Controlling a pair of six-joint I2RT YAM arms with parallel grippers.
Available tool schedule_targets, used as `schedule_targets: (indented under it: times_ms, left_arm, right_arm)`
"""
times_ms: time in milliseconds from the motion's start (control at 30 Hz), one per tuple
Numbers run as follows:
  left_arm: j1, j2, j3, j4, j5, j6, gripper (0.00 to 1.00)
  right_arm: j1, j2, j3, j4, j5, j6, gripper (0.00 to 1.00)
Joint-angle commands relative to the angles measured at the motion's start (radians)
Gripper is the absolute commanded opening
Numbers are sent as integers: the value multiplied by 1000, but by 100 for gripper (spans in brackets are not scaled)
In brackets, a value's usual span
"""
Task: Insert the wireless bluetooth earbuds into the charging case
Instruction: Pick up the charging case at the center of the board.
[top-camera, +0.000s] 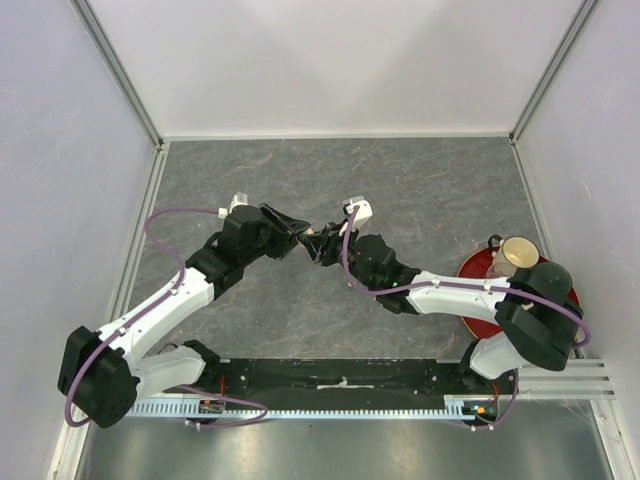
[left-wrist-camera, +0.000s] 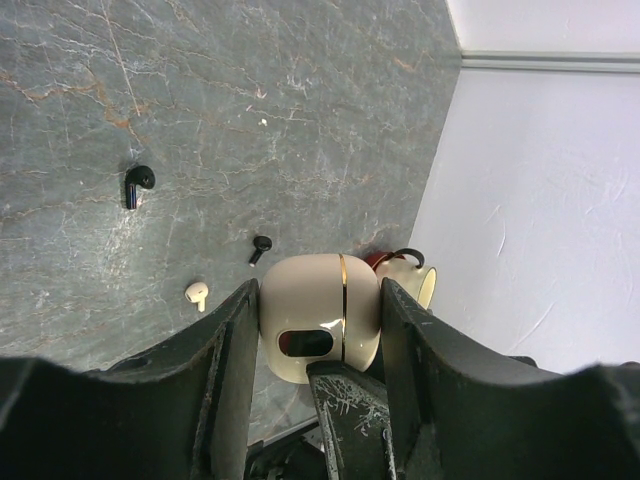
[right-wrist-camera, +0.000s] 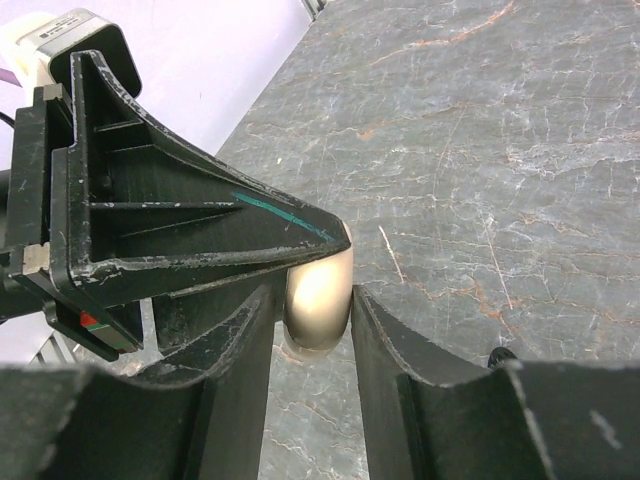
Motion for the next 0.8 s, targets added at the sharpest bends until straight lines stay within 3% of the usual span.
schedule_targets:
  times_ms: [0,300,500,600,633,667,767]
  left_arm:
    - [-6,2,1,45,15,-31,2]
    - [-6,11,-3,68,28,-31,2]
    - [-6,18,-2,83,37,-28,2]
    - [-6,18,-10,109,58,-19,7]
    - [-4,18,-11,123,64,-10,12]
    - [-6,15,-19,146,75,13,34]
    - [-6,-4,-33,175,72,66,67]
  right_arm:
    - [5,-19,8,45,0,-15,43]
    - [5,-16,20,17,-24,-17,41]
    - [3,-14,24,10,-32,-26,26]
    - [3,-19,24,5,-47,-27,12]
    - [2,-20,26,3,-52,-27,8]
    - [2,-23,29,-12,-61,-27,7]
    - [-7,-45,44,-56,-110,-38,4]
